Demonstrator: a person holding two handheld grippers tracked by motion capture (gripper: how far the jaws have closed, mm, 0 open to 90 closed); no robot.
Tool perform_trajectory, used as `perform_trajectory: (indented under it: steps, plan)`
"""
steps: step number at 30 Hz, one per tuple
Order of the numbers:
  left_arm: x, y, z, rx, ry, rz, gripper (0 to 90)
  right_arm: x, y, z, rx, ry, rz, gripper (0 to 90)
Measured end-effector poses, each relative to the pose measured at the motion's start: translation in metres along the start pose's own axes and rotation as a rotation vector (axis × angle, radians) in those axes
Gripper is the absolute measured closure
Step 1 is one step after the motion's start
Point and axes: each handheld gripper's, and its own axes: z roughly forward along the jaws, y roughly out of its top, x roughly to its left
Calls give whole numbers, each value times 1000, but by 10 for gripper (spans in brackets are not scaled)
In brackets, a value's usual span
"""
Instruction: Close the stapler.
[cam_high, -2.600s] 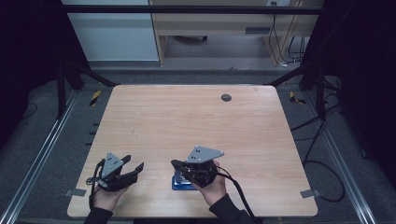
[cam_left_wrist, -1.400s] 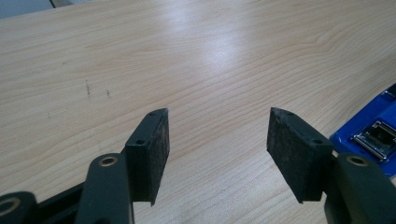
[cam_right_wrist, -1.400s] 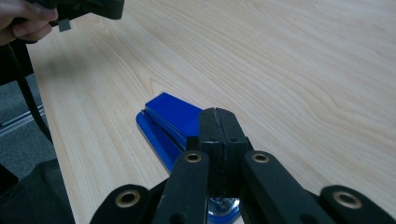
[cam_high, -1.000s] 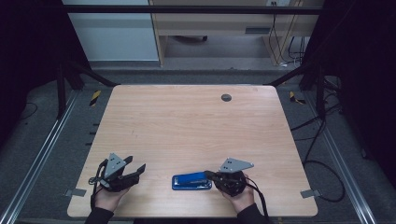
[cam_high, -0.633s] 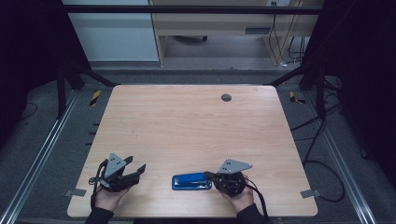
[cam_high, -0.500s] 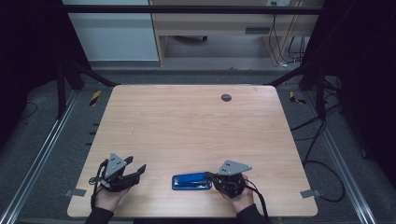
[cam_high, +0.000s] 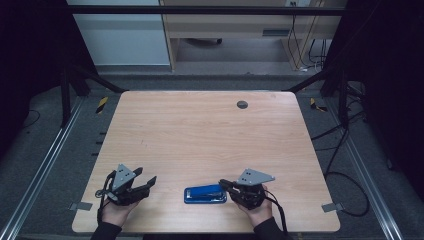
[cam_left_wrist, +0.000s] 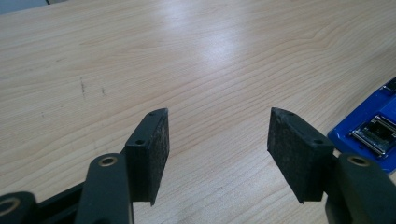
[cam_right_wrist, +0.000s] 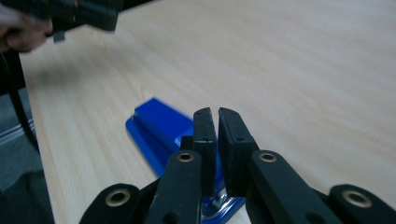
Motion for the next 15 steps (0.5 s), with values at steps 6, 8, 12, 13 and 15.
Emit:
perform_trajectory:
  steps: [6, 8, 12, 13, 15]
  plan:
    - [0, 0, 1, -2, 4, 2, 368, -21, 1, -19, -26, -67, 31, 637]
    - [0, -1, 1, -2, 5, 2, 360, -31, -2, -26, -23, -102, 43, 592]
    - [1, -2, 2, 0, 6, 3, 344, -49, -10, -37, -3, -184, 37, 460]
    - [2, -2, 2, 3, 4, 5, 334, -53, -13, -39, -2, -210, 30, 413]
    - [2, -3, 4, 13, 1, 5, 320, -62, -18, -43, 19, -250, 45, 364]
